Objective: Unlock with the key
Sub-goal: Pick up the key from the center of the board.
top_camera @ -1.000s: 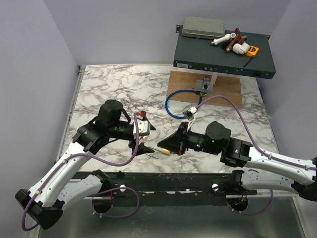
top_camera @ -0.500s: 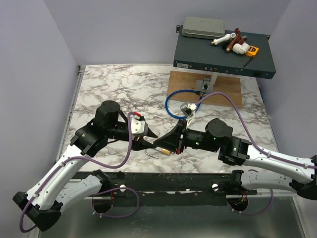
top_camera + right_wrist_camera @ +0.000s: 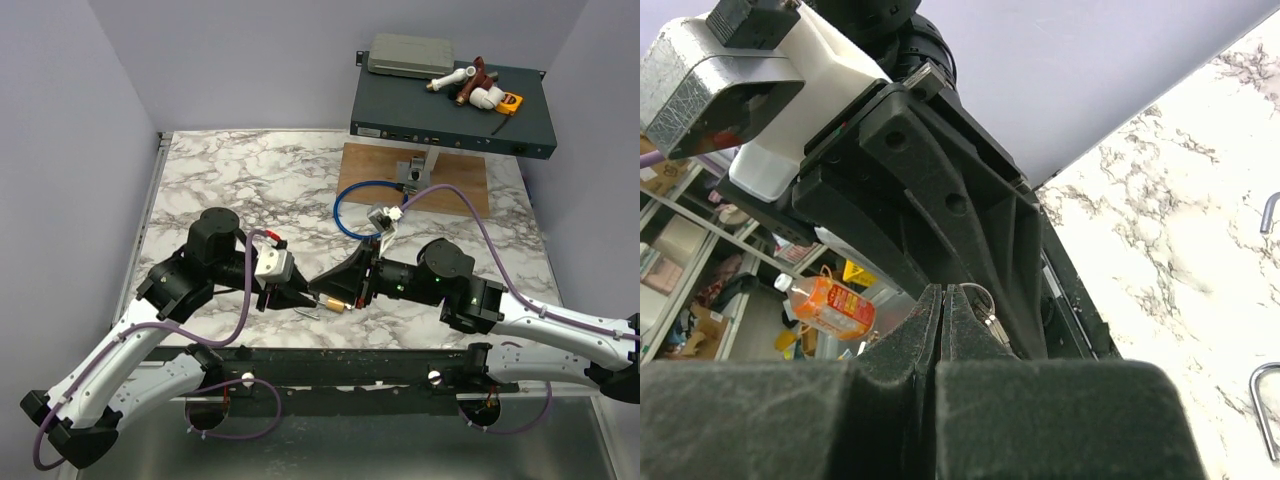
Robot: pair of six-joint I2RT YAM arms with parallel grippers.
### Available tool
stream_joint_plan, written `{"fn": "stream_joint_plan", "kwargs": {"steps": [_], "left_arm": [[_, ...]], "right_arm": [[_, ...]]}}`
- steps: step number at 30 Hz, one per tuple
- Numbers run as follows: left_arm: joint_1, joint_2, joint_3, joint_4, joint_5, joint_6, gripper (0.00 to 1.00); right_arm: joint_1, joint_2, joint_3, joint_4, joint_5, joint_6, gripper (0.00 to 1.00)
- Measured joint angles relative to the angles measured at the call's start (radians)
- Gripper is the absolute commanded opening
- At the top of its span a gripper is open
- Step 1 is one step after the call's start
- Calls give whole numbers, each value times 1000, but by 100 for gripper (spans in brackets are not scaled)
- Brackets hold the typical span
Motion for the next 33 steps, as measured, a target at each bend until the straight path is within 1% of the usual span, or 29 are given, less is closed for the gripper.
{"fn": "stream_joint_plan", "kwargs": {"steps": [4,13,23,30,33], "left_arm": [[-2,-8,0,11,2,-18,6],[-3,-26,0,27,-13,-63,0],[-3,-83,0,20,-93,-16,0],[-3,-81,1,12,-162,64,0],[-8,-72,18,-20,-174,117,0]], "right_arm": [[0,-2,-5,18,5,0,1],[4,-21,-19,38,12,2,1],[4,-43,-30,39,13,16,1],[4,-23,-30,40,8,25,1],[4,-18,-30,39,3,27,2]]}}
